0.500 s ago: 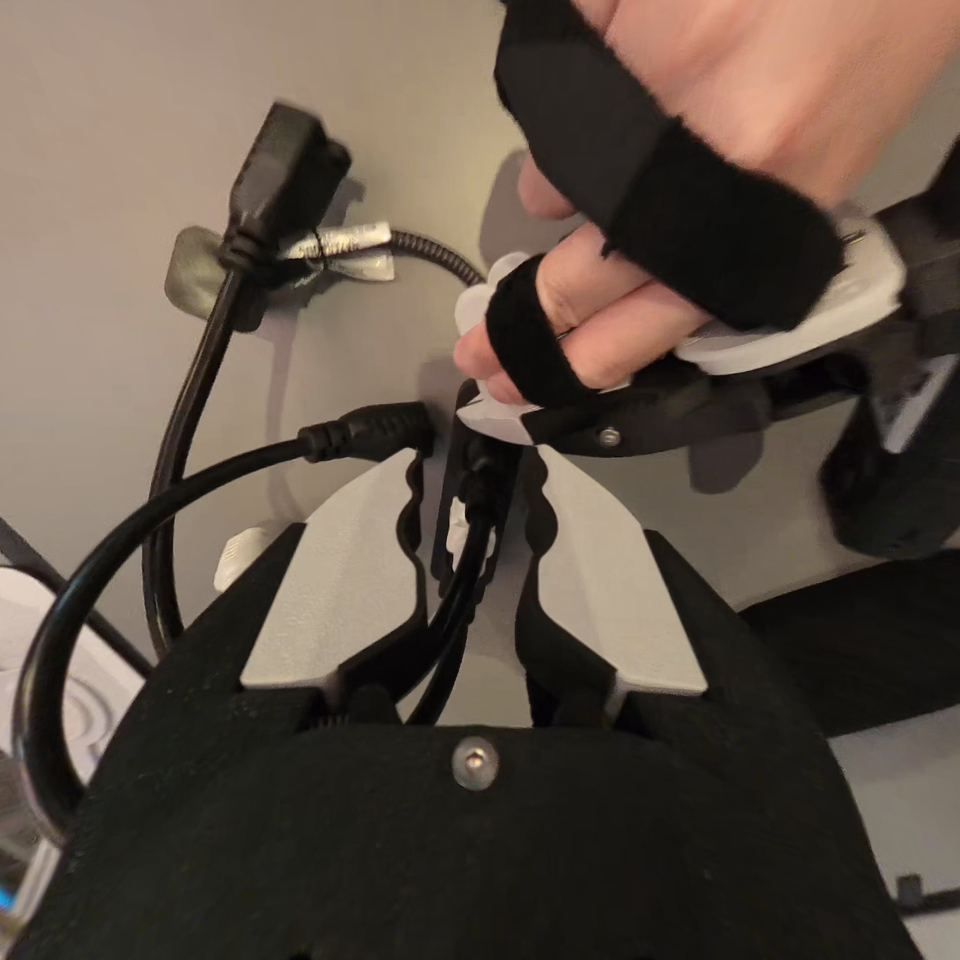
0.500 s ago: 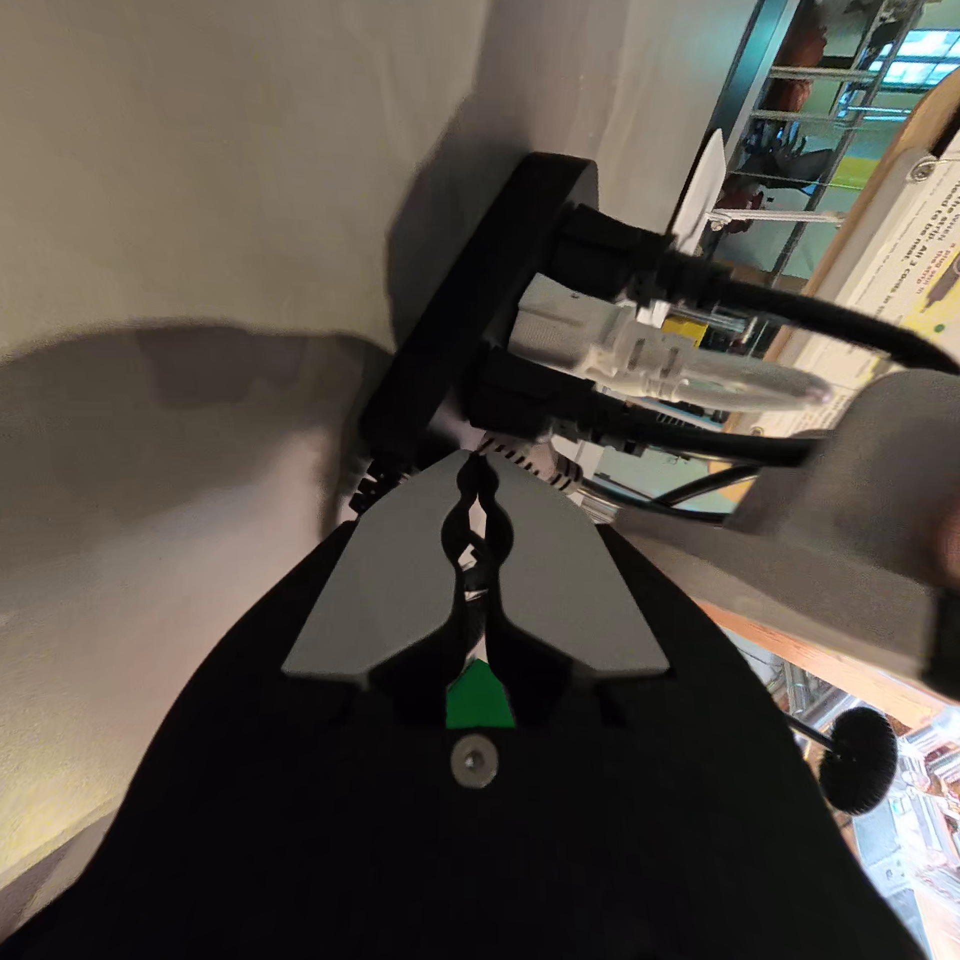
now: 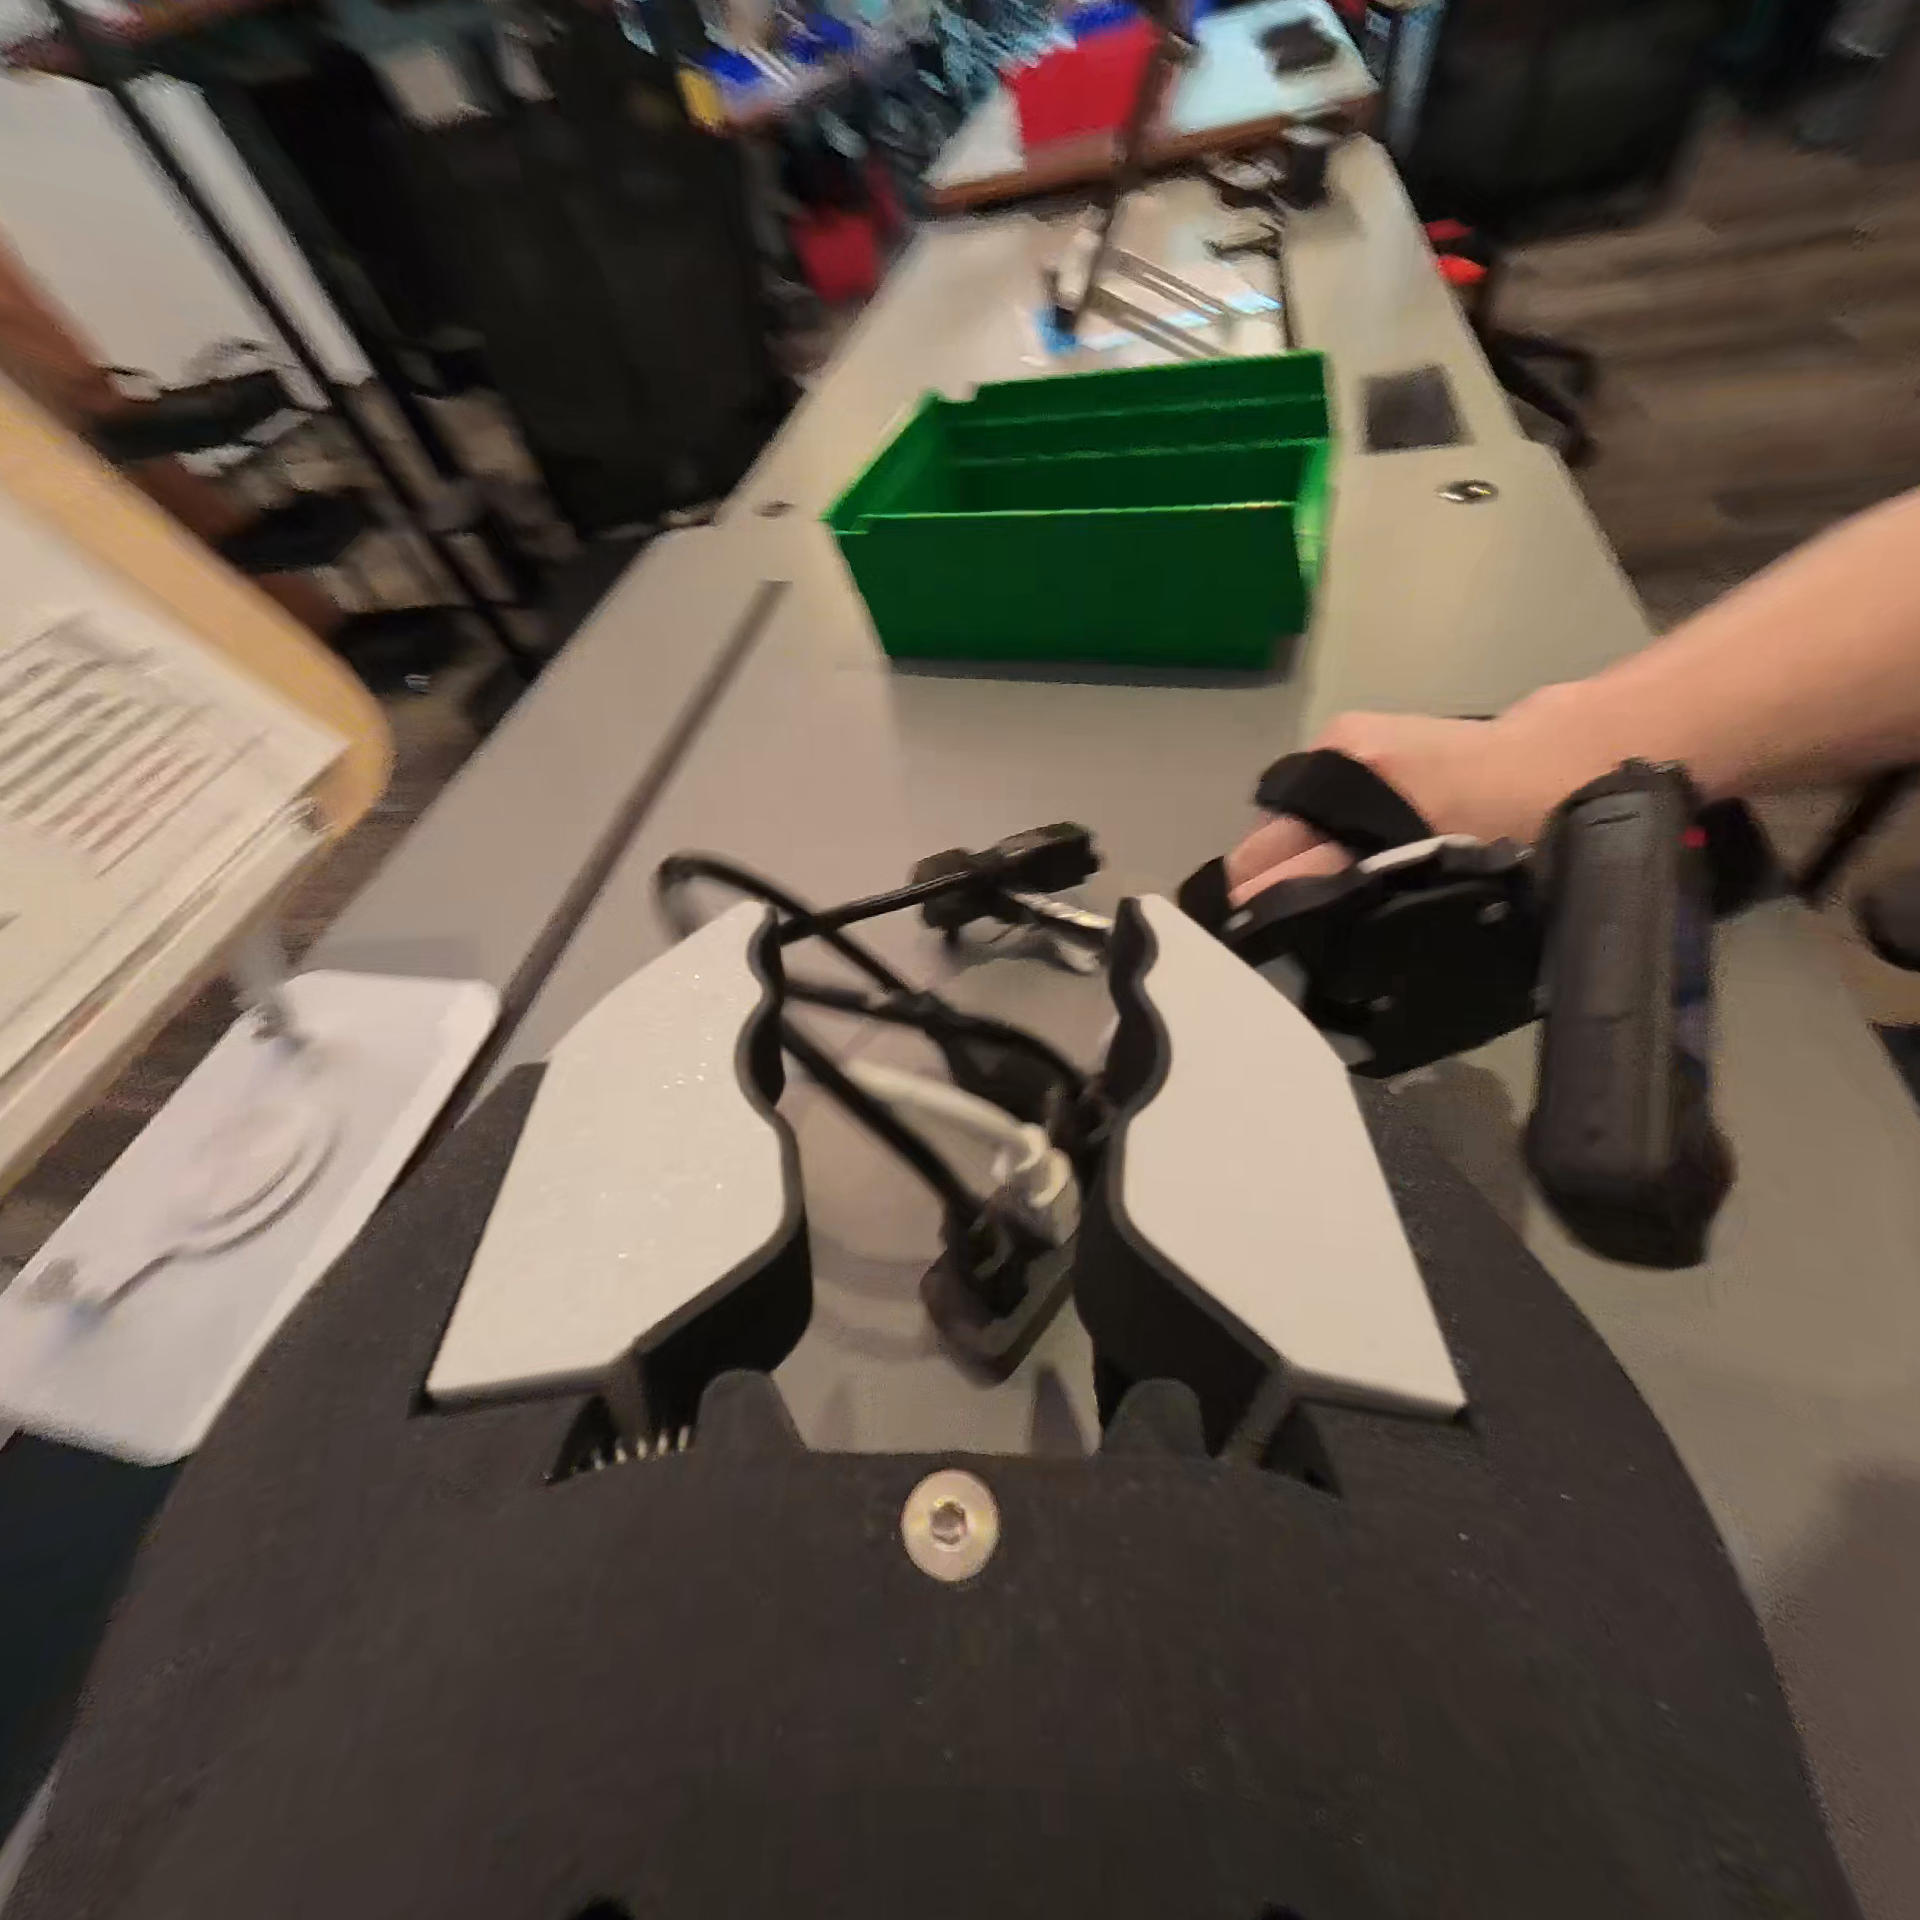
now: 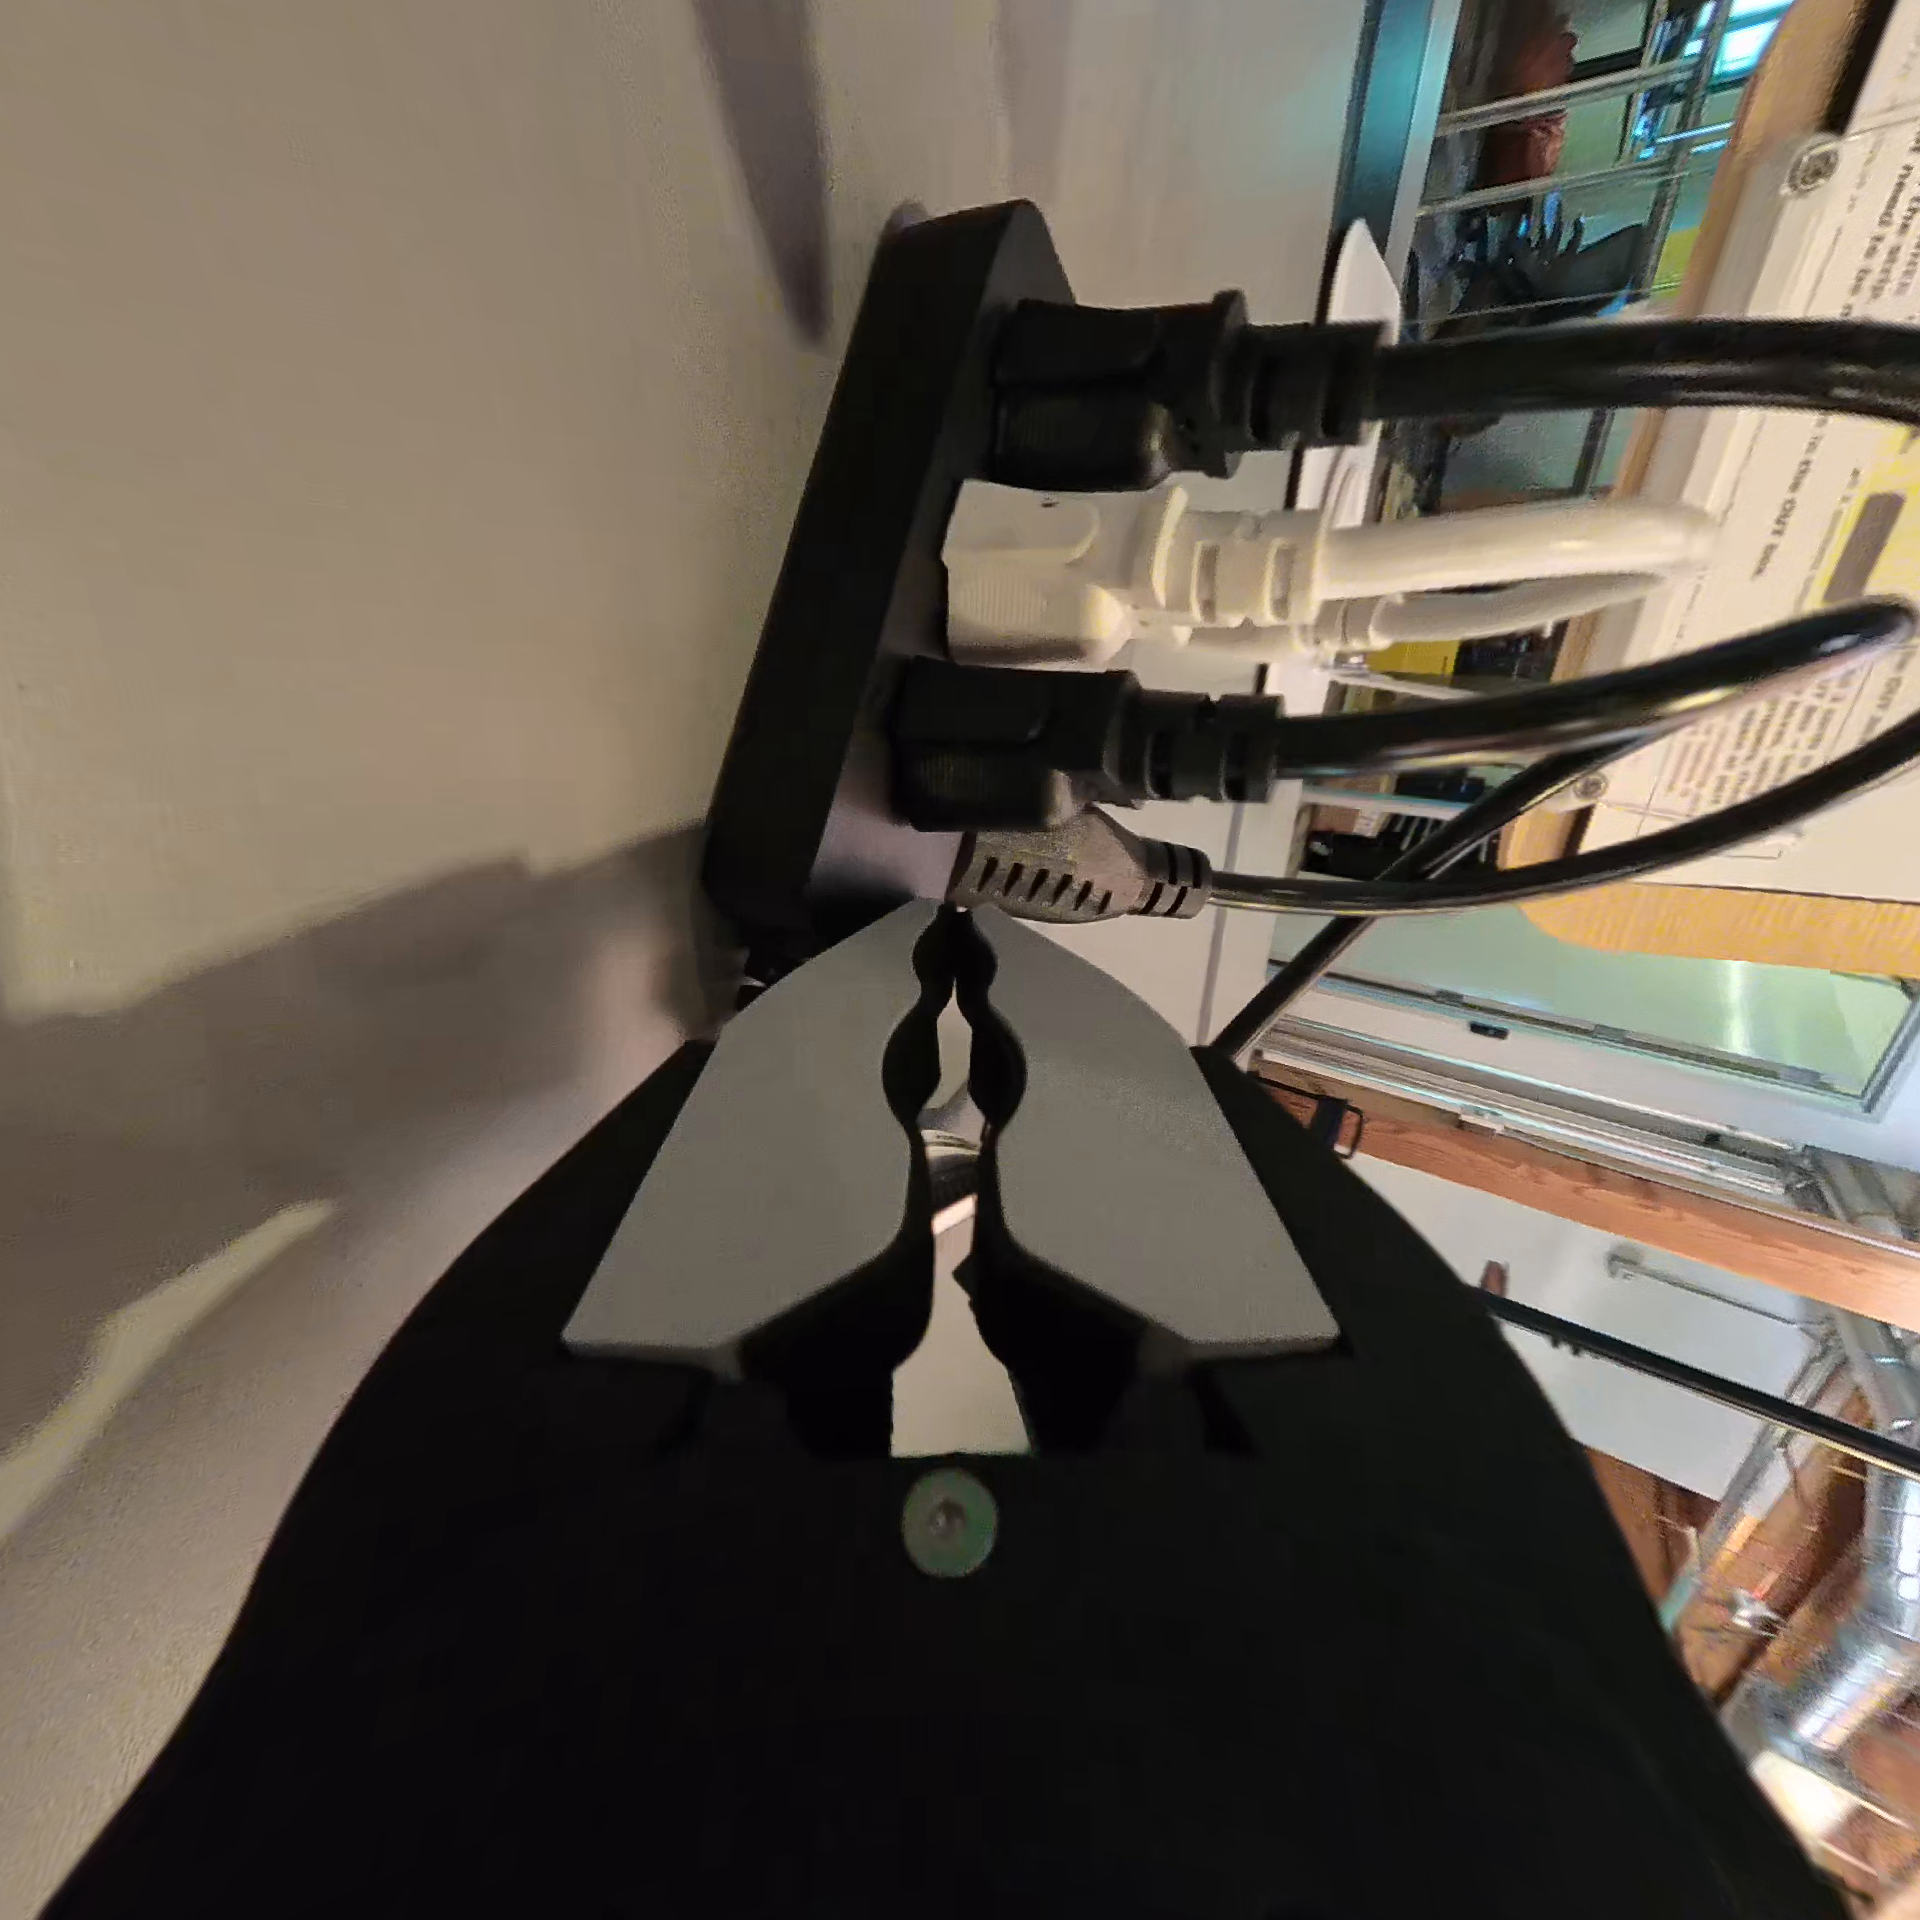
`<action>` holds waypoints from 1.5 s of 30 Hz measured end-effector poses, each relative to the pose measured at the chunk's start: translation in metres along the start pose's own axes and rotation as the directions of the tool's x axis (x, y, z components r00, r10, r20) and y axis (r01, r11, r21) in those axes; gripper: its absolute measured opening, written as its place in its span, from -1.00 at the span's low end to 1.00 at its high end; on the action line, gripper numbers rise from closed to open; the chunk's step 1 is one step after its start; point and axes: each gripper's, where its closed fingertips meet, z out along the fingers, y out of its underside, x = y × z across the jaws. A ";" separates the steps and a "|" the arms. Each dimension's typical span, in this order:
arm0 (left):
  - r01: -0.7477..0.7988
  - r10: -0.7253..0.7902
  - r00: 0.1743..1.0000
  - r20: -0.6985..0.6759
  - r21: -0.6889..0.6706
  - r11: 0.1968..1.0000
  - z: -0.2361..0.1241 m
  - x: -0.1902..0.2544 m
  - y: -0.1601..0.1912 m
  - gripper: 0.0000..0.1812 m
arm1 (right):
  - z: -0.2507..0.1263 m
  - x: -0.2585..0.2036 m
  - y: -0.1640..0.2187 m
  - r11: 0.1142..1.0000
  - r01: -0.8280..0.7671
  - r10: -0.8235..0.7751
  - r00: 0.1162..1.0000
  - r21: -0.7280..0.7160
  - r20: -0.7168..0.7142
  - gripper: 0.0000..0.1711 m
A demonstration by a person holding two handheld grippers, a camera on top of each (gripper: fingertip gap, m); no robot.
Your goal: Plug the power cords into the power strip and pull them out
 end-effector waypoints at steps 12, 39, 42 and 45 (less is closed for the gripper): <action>0.110 -0.140 0.976 -0.165 -0.177 0.978 0.046 0.003 0.120 -0.23 | -0.001 0.001 -0.006 0.792 -0.566 0.506 0.818 0.227 0.273 -0.99; 0.087 -0.188 0.932 -0.309 -0.312 0.946 0.065 0.033 0.162 -0.45 | -0.018 -0.003 -0.018 0.567 -0.773 0.570 0.618 0.285 0.541 -0.30; 0.043 -0.145 0.942 -0.303 -0.320 0.946 0.066 0.033 0.165 -0.42 | -0.032 0.005 -0.027 0.559 -0.717 0.517 0.694 0.417 0.501 -0.37; 0.019 -0.123 0.944 -0.305 -0.323 0.946 0.066 0.034 0.167 -0.40 | -0.036 0.007 -0.032 0.507 -0.745 0.512 0.665 0.434 0.543 -0.34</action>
